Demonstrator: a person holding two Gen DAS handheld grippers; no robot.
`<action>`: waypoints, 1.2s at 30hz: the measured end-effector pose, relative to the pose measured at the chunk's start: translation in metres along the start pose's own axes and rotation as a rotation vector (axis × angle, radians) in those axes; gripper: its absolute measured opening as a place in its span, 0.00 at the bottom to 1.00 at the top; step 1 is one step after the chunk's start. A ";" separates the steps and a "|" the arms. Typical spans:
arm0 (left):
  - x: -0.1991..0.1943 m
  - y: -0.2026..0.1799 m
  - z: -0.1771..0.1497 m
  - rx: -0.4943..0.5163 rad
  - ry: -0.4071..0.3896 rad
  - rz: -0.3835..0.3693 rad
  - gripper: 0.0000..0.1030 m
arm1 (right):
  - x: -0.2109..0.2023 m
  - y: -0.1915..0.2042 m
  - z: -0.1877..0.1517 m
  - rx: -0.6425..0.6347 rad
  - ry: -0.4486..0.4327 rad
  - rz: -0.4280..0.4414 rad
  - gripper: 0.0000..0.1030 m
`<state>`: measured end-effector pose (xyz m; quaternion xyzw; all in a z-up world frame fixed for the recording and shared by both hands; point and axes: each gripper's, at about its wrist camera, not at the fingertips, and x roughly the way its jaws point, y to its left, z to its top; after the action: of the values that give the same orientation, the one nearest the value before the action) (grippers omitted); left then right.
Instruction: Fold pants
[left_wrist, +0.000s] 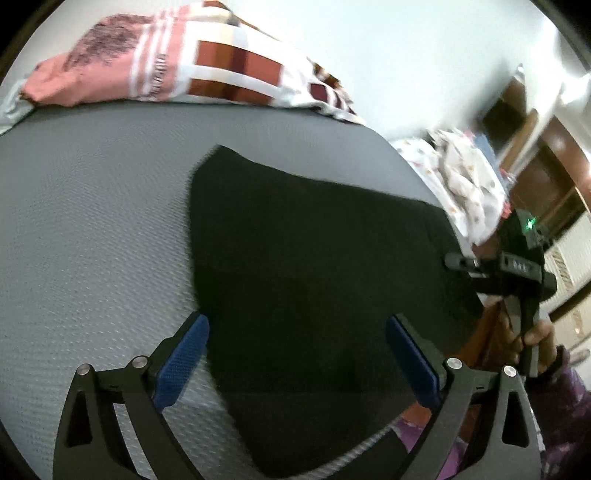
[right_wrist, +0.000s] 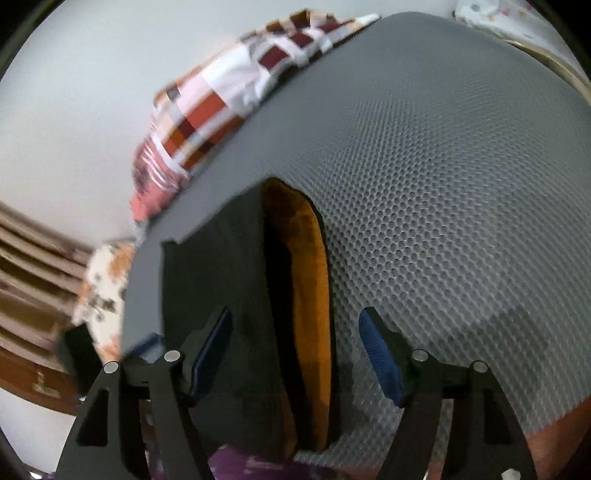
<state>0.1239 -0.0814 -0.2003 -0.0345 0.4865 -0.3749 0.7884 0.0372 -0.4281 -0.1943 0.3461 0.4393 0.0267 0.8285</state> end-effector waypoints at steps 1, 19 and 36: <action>0.000 0.005 0.002 -0.011 0.002 0.007 0.93 | 0.006 0.000 0.001 -0.004 0.018 0.010 0.68; 0.031 0.028 0.025 0.026 0.144 -0.160 0.88 | 0.026 -0.013 0.027 -0.027 0.151 0.280 1.00; 0.002 0.000 0.038 0.193 0.005 0.168 0.56 | 0.038 0.028 0.015 -0.243 0.089 0.115 1.00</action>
<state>0.1545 -0.0947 -0.1815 0.0831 0.4512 -0.3526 0.8156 0.0784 -0.4017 -0.1987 0.2664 0.4485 0.1424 0.8412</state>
